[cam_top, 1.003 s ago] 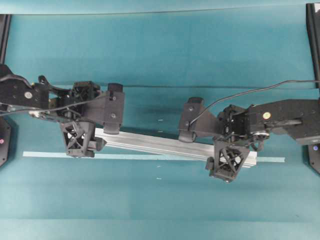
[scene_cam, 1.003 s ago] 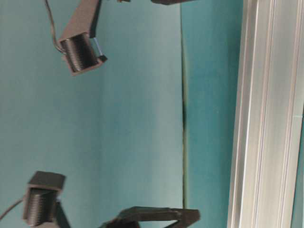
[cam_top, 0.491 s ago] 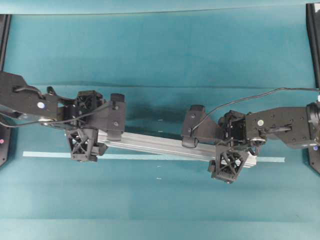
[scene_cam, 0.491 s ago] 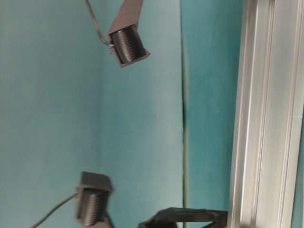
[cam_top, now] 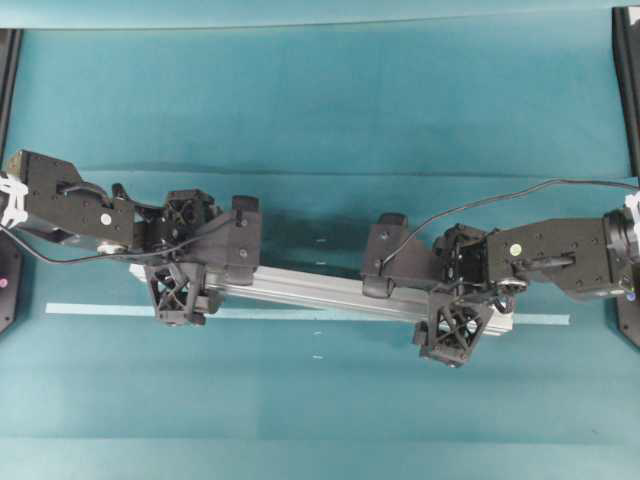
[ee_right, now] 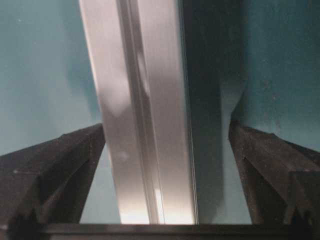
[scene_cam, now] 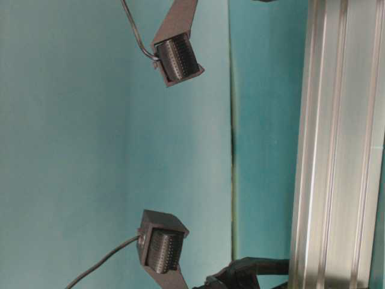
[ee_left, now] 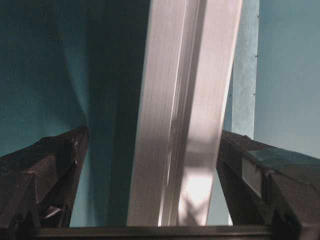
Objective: Lift the metal rail with both hands.
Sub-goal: 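Close both grippers on the silver rail near each end, then lift the rail with both grippers and carry it toward the back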
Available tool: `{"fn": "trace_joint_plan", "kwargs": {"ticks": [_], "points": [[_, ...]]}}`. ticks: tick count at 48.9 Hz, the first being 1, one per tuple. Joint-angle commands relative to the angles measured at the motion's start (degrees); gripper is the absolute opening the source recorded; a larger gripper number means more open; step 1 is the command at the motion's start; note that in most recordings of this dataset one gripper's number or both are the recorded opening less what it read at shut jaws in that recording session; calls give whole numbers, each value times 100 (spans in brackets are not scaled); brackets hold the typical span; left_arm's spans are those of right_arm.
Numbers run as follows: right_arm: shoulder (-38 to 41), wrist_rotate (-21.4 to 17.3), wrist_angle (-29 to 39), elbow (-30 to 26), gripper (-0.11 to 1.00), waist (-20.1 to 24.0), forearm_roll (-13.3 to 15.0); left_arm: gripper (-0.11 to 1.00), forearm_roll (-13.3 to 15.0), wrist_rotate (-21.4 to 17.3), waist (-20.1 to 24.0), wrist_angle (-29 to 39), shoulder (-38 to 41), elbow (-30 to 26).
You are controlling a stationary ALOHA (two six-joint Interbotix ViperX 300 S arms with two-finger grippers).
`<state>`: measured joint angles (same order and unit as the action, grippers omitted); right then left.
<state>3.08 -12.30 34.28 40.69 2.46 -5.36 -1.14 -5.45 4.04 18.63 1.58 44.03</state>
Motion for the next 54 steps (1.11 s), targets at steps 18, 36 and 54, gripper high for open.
{"fn": "trace_joint_plan", "kwargs": {"ticks": [18,36,54], "points": [[35,-18,79,-44,51,-18,-44,34,-9,-149,-53,-308,-220,26],[53,-35,123,-62,41,-9,-53,33,-9,-193,-53,-290,-220,53],[-62,-114,255,-132,41,-26,-70,33,-9,-193,-44,-62,-360,-62]]}}
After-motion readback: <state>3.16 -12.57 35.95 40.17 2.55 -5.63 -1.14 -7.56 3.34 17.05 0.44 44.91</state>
